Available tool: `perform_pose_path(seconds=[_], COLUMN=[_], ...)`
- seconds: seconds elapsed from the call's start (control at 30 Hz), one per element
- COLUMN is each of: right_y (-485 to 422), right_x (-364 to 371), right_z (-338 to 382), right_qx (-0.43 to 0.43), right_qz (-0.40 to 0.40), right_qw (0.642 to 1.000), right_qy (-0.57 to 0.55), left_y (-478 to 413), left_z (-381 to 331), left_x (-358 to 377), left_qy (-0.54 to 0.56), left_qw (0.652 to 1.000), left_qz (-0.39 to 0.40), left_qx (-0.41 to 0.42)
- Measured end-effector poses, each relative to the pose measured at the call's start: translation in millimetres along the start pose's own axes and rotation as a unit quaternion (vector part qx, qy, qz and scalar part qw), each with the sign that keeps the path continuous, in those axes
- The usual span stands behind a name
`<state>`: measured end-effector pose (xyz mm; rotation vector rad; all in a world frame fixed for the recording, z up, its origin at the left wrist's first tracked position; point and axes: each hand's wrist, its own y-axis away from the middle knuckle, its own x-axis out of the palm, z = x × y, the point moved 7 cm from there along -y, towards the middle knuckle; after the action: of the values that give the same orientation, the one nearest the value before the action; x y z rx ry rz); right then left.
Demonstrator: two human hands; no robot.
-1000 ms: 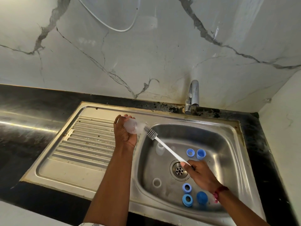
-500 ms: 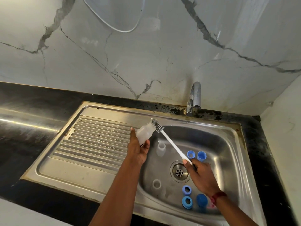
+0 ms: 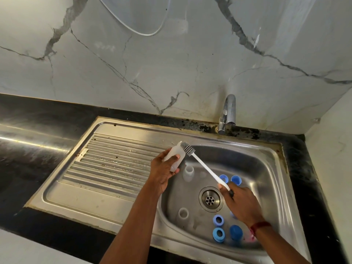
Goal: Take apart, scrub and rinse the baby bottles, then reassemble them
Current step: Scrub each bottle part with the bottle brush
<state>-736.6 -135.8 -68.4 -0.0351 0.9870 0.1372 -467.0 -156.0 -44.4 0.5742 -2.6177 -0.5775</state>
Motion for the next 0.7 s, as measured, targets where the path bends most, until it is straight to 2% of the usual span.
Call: perform_pose_path(seconds=[0.07, 0.2, 0.37, 0.43, 0.57, 0.7], right_y=[-1.1, -3.8, -5.3, -5.2, -3.8, -4.3], right_x=[-4.9, -8.3, -5.1, -5.5, -9.6, -12.8], right_z=[0.3, 1.1, -1.3, -3.4, -4.6, -6.2], right_qx=[-0.005, -0.028, -0.038, -0.043, -0.050, -0.056], right_qz=[-0.001, 0.002, 0.015, 0.017, 0.021, 0.029], right_qw=[0.999, 0.996, 0.991, 0.990, 0.990, 0.992], right_qy=[0.037, 0.084, 0.124, 0.130, 0.130, 0.113], left_y=[-3.4, -10.9, -7.6, -6.3, -5.1, -5.8], left_z=[-8.2, -18.7, -31.7, -35.9, -45.4, -54.3], left_x=[-4.6, -12.2, -3.6, -1.2, 2.4, 4.6], left_qy=[-0.096, -0.276, -0.455, -0.488, -0.527, -0.535], left_qw=[0.993, 0.948, 0.848, 0.819, 0.781, 0.777], left_qz=[-0.030, -0.066, -0.051, -0.032, 0.012, 0.074], left_qx=[0.061, 0.142, 0.265, 0.300, 0.336, 0.323])
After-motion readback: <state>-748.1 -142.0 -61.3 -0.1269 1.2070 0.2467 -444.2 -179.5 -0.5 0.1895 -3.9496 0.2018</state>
